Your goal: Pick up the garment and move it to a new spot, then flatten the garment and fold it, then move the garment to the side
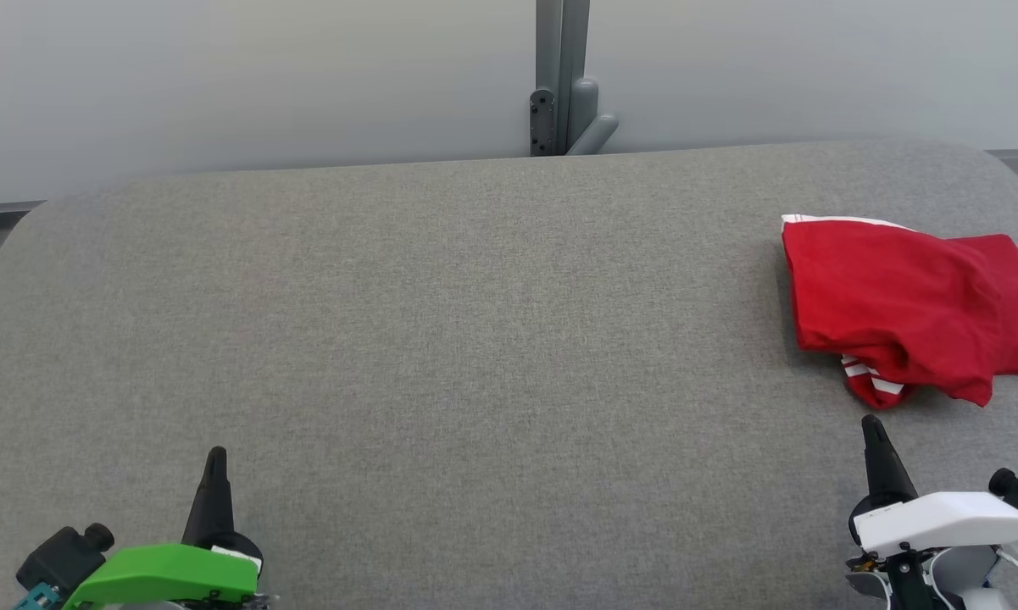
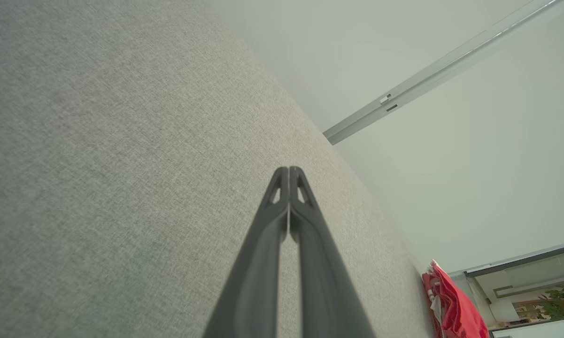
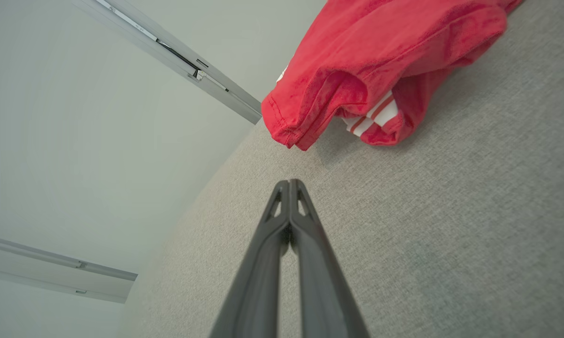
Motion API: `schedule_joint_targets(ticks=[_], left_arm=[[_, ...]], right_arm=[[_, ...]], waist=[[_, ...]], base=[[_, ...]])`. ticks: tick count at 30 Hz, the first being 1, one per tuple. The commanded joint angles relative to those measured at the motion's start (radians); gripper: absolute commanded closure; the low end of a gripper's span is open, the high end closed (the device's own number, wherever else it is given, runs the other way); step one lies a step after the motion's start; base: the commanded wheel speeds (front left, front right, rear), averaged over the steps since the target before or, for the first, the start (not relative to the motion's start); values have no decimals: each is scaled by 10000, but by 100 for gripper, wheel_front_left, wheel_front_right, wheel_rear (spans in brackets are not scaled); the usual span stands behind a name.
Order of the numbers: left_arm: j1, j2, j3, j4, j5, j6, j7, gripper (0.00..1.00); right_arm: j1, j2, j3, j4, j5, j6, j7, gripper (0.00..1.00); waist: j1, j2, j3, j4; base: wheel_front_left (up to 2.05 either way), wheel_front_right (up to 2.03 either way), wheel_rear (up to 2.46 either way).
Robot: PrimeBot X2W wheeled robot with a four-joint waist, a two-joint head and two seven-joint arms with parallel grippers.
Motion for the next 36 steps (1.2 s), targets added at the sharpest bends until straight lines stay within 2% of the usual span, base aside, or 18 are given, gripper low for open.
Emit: schedule_joint_targets(ticks=[1, 36], left_arm=[[-301, 29, 86, -143, -421, -30, 92, 100], [-672, -26, 474, -271, -3745, -49, 978, 100]], right_arm=[[-238, -84, -3, -147, 443, -5, 93, 100], [-518, -122, 21, -239, 4252, -3, 986, 100]], waist=[[0, 0, -4, -7], [0, 0, -68, -129]], base=[[0, 0, 0], [0, 0, 0]])
